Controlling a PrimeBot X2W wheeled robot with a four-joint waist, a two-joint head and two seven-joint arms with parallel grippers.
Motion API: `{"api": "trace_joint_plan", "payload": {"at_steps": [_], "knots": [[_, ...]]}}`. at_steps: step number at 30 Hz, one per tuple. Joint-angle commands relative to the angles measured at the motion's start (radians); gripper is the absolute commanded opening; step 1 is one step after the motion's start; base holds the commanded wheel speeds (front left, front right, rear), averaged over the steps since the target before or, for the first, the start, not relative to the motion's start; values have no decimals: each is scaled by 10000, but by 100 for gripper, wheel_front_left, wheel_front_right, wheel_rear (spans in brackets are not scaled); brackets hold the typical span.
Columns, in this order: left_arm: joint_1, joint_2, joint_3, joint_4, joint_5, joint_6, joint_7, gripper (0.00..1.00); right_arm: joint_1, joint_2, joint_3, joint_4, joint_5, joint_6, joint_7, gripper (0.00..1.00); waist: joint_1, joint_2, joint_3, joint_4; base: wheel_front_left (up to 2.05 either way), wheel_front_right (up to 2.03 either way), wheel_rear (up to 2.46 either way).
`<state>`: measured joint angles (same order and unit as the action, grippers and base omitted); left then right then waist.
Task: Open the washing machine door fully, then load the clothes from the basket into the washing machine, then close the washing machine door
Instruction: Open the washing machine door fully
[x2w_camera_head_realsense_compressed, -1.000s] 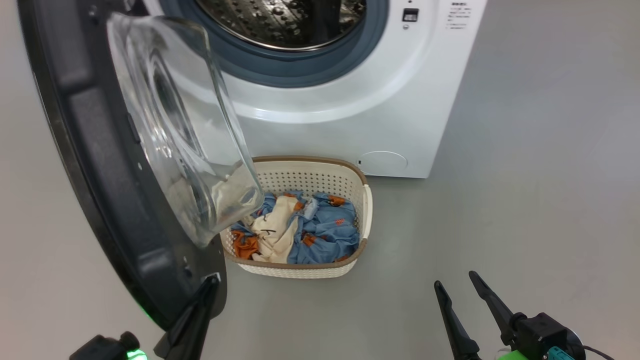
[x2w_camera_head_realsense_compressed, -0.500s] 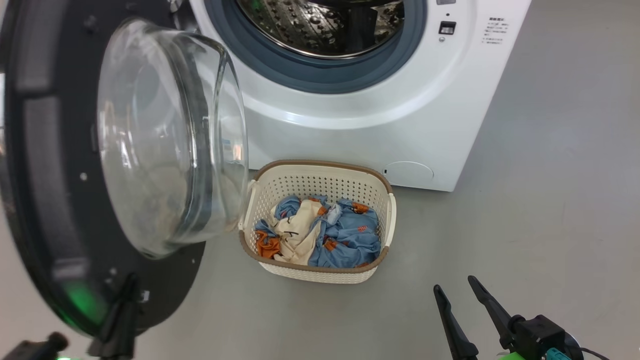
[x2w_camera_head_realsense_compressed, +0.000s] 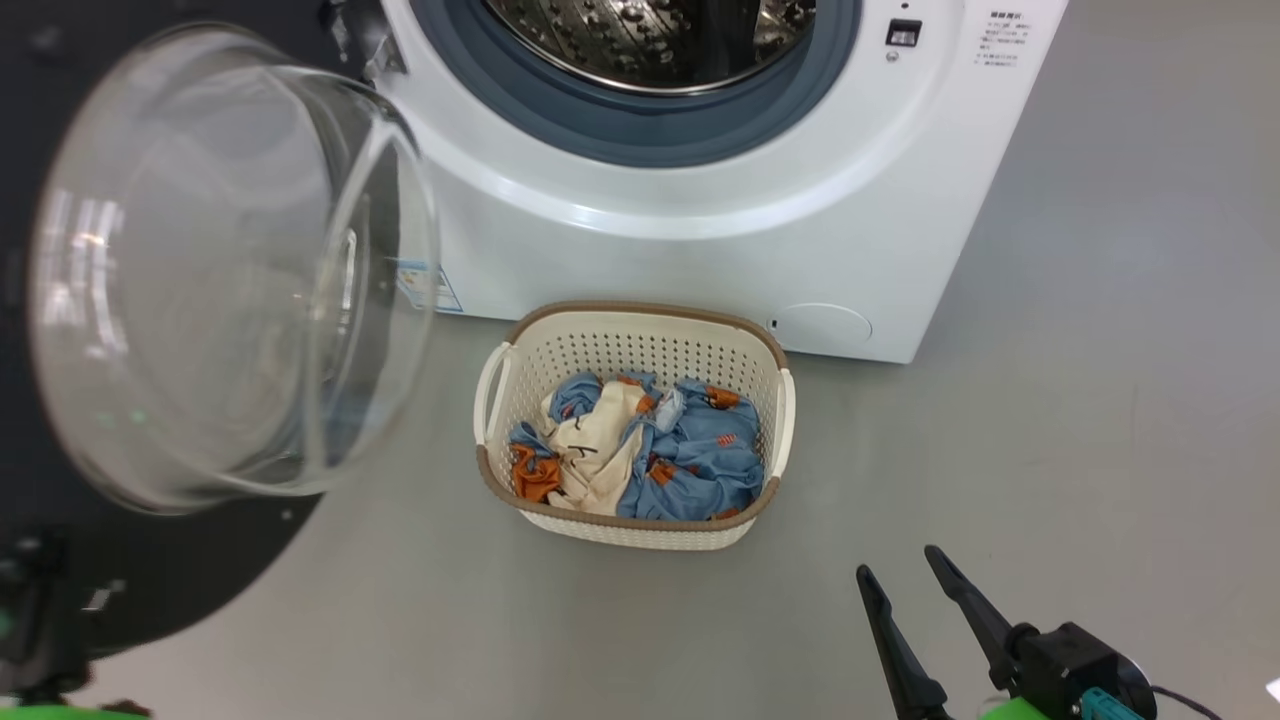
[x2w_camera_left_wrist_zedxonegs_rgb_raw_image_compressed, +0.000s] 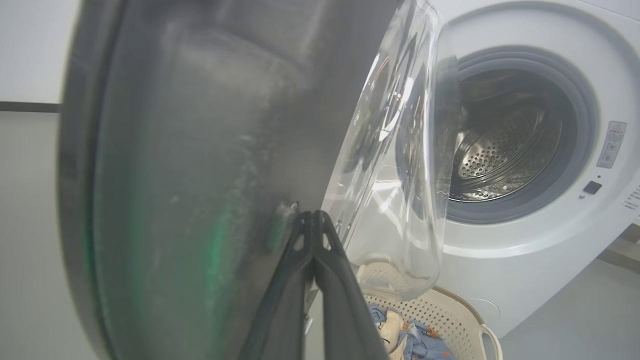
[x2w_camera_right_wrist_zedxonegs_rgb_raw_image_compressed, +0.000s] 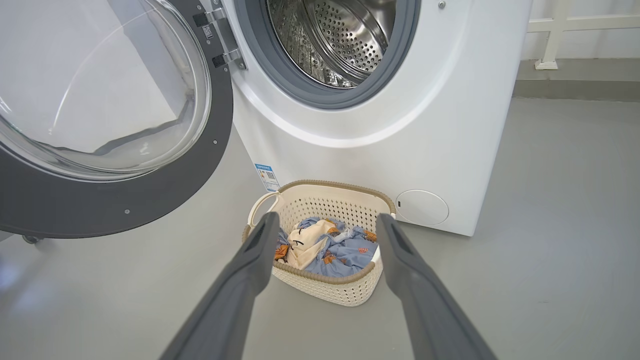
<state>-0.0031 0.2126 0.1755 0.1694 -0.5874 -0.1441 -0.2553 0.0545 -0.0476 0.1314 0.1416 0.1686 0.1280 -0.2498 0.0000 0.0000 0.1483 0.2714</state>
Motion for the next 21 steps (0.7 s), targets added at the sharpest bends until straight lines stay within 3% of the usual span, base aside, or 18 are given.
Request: {"api": "trace_joint_plan", "payload": {"at_steps": [1,10,21], "knots": [[-666,639,822,199,-133,134,-65,0,-446,-26,326,-194,-97,27,-120,100,0,0,162,-113,0,0,0],[-1661,1230,2231,1759,-349,134,-65,0,-554,-26,332,-249,-172,27,-120,100,0,0,597,-410,0,0,0],[-2457,1944,2579,2804,-375,134,-65,0,-625,-26,379,-307,-217,27,-120,100,0,0,834,-540,0,0,0]]}}
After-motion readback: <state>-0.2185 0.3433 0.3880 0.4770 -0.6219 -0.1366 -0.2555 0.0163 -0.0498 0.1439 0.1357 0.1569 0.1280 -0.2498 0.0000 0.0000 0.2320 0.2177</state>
